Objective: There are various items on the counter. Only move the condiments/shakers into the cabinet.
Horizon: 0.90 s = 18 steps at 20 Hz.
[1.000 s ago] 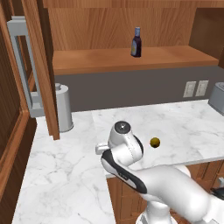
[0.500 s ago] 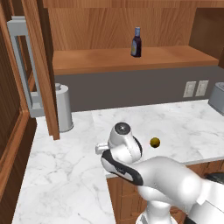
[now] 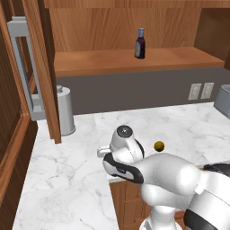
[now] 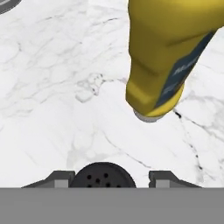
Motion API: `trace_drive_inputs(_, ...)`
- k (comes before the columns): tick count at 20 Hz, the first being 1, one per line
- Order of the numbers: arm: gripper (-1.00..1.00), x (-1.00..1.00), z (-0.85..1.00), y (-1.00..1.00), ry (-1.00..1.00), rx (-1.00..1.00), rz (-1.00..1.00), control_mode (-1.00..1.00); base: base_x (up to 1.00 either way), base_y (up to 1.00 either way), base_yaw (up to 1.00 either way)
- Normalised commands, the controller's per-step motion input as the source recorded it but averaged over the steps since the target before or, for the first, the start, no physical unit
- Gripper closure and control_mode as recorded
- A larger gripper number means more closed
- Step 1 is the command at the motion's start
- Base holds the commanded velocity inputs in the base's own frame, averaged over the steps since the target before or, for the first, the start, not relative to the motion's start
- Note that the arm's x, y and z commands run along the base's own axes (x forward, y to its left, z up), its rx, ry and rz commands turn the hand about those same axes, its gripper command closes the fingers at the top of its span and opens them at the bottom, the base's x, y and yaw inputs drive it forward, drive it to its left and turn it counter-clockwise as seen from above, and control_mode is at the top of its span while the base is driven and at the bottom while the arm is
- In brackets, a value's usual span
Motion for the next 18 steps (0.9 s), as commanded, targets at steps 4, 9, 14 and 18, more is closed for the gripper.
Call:
trace_drive_inputs(4,1.0,-0.35,0.52,0.0,-0.06,0.0,0.0,-1.0,0.0,0.0,0.0)
trace_drive_inputs(9,1.0,-0.68,1.0,-0.09,-0.01,0.02,-0.01,-1.0,0.0,0.0,0.0)
trace_drive_inputs(14,1.0,-0.5,1.0,-0.17,0.01,0.09,0.0,-1.0,0.0,0.0,0.0)
trace_drive_inputs(18,1.0,-0.06,1.0,-0.01,-0.03,0.0,0.04,-1.0,0.0,0.0,0.0)
